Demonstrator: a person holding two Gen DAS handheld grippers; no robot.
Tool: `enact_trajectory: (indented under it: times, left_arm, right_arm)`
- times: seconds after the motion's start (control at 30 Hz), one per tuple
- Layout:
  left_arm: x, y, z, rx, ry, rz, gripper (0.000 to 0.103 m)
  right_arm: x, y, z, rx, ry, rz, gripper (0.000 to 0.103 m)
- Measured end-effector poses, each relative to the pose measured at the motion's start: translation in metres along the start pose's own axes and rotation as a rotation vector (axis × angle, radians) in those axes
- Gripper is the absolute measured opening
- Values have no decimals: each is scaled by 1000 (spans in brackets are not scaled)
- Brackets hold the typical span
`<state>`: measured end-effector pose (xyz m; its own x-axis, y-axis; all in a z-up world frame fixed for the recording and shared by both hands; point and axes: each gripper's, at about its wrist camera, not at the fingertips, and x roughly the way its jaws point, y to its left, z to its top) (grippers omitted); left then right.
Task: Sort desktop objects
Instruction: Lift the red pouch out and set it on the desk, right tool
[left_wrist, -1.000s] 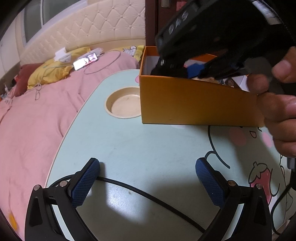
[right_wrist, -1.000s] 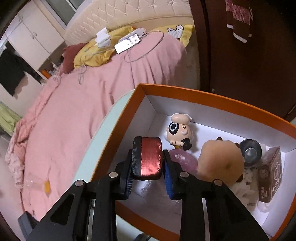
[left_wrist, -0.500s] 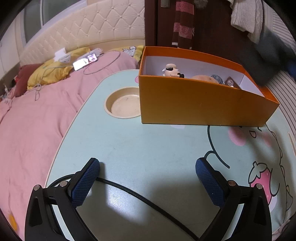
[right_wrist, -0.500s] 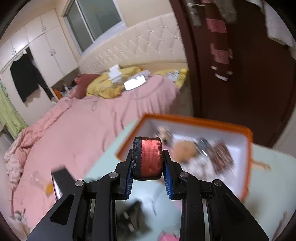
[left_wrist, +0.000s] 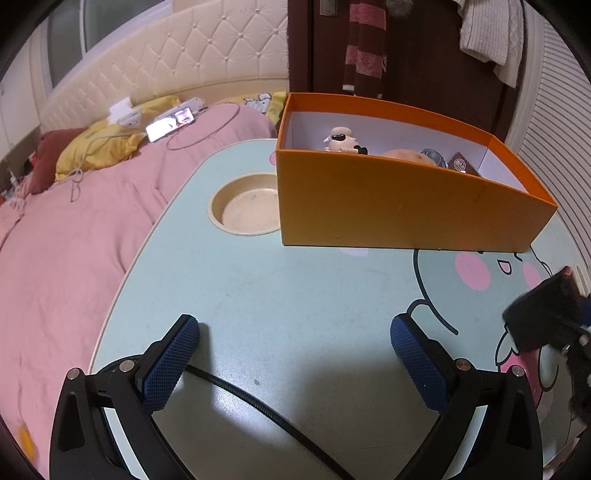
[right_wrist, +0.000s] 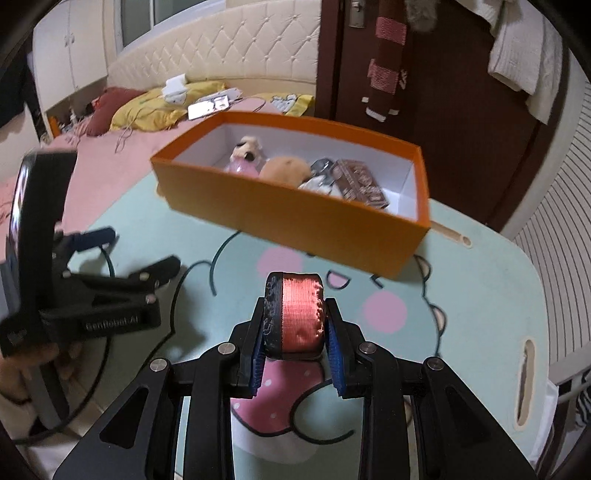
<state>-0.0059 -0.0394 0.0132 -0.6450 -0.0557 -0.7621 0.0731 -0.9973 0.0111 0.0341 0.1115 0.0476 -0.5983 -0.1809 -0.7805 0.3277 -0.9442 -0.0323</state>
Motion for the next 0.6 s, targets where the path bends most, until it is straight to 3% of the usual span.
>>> enact_trajectory:
  times: [0.2, 0.33, 0.37, 0.5, 0.6]
  left_arm:
    - [-2, 0, 4, -4, 6, 1, 103]
    - [-4, 1, 7, -4, 8, -2, 103]
    - [-4, 0, 8, -4, 8, -1, 103]
    - [-4, -2, 8, -4, 10, -1, 103]
    - [-4, -1, 11, -2, 28, -11, 102]
  right_arm:
    - [-7, 6, -10, 5, -35, 87, 33]
    - [-26, -1, -7, 37, -126, 161, 68]
    - [-34, -8, -6, 63, -172, 193, 73]
    - [-53, -37, -7, 174, -277, 325, 75]
    - [-53, -59, -7, 272, -289, 359, 75]
